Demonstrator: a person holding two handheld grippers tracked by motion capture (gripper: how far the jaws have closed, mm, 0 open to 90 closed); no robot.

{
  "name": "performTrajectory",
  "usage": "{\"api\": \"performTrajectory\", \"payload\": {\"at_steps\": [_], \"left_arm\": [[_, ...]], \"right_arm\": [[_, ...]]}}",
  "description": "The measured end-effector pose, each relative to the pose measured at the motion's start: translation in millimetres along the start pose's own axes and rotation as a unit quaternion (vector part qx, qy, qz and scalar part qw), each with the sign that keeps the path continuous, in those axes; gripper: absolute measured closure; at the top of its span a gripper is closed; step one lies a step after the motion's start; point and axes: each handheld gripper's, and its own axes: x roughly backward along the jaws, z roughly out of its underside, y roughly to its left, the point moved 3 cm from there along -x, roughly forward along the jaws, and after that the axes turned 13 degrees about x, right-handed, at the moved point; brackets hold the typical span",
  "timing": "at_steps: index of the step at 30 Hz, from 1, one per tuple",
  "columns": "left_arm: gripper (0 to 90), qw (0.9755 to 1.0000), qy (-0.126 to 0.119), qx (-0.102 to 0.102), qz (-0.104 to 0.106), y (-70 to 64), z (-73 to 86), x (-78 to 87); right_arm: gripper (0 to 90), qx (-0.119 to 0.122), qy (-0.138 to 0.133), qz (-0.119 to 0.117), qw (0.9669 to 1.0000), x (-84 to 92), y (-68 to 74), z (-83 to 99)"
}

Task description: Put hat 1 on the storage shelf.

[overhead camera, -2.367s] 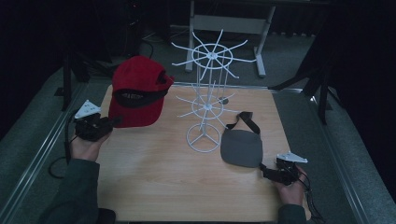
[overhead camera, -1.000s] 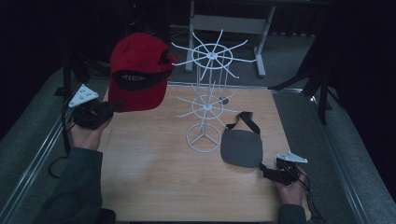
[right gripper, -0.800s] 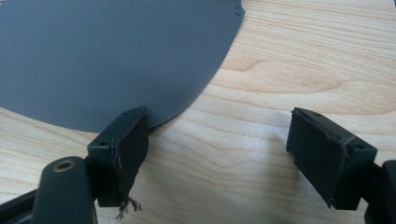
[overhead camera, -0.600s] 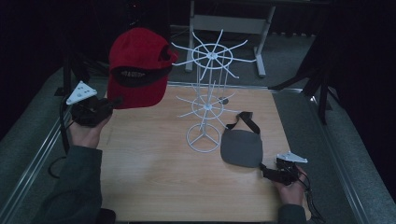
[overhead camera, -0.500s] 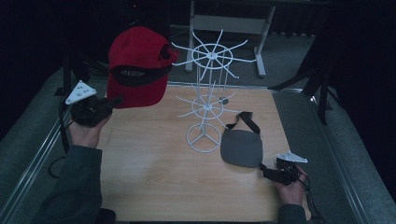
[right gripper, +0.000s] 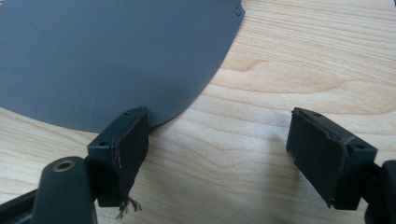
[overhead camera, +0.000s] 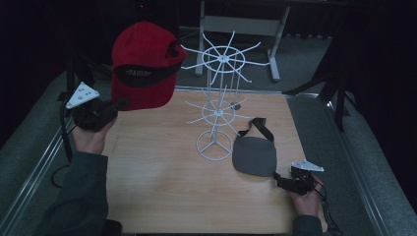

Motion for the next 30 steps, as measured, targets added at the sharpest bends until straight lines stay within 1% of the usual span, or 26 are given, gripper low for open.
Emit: {"api": "performTrajectory", "payload": {"at_steps": [7, 16, 19, 21, 24, 30], "left_arm": [[86.0, 1.0000, -0.006, 0.002, 0.003, -2.4, -3.6, -1.1], [86.0, 0.9998, -0.014, 0.014, 0.005, -2.9, -6.6, -2.8], [86.0, 0.9996, -0.018, 0.021, 0.005, -3.4, -8.0, -3.1], [86.0, 0.9994, -0.021, 0.025, 0.008, -3.4, -8.9, -3.1], [86.0, 0.9989, -0.027, 0.035, 0.018, -4.6, -9.5, -3.5], [86.0, 0.9982, -0.031, 0.044, 0.025, -7.3, -11.3, -5.8]], "right_arm": [[21.0, 0.000, 0.000, 0.000, 1.0000, 0.0, 0.1, 0.0], [21.0, 0.000, 0.000, 0.000, 1.0000, 0.0, 0.1, 0.0], [21.0, 0.000, 0.000, 0.000, 1.0000, 0.0, 0.1, 0.0], [21.0, 0.000, 0.000, 0.000, 1.0000, 0.0, 0.1, 0.0], [21.0, 0.000, 0.000, 0.000, 1.0000, 0.0, 0.1, 0.0], [21.0, 0.000, 0.000, 0.000, 1.0000, 0.0, 0.1, 0.0]]}}
